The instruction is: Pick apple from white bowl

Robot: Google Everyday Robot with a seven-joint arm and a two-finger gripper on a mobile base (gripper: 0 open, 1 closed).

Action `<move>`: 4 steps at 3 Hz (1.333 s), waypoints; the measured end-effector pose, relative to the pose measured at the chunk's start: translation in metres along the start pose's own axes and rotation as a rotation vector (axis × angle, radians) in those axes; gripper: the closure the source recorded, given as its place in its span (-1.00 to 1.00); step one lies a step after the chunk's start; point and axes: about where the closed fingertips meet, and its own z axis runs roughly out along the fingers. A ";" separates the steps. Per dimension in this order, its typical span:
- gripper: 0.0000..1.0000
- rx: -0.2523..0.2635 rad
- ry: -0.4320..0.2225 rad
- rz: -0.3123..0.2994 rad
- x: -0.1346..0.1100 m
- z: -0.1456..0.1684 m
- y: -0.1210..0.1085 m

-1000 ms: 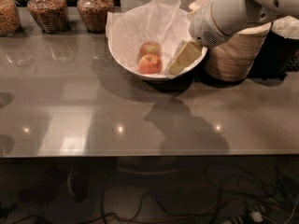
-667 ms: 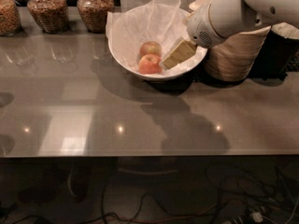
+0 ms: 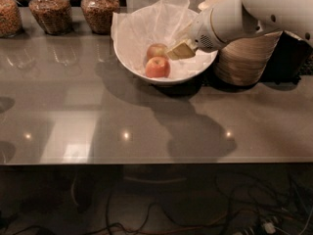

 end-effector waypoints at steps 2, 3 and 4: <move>-0.18 -0.077 -0.001 0.053 0.010 0.028 0.022; -0.24 -0.095 -0.012 0.074 0.011 0.041 0.025; -0.24 -0.097 -0.025 0.089 0.011 0.051 0.024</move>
Offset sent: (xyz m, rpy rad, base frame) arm -0.0047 0.0264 -0.0480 0.0634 0.1265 0.0309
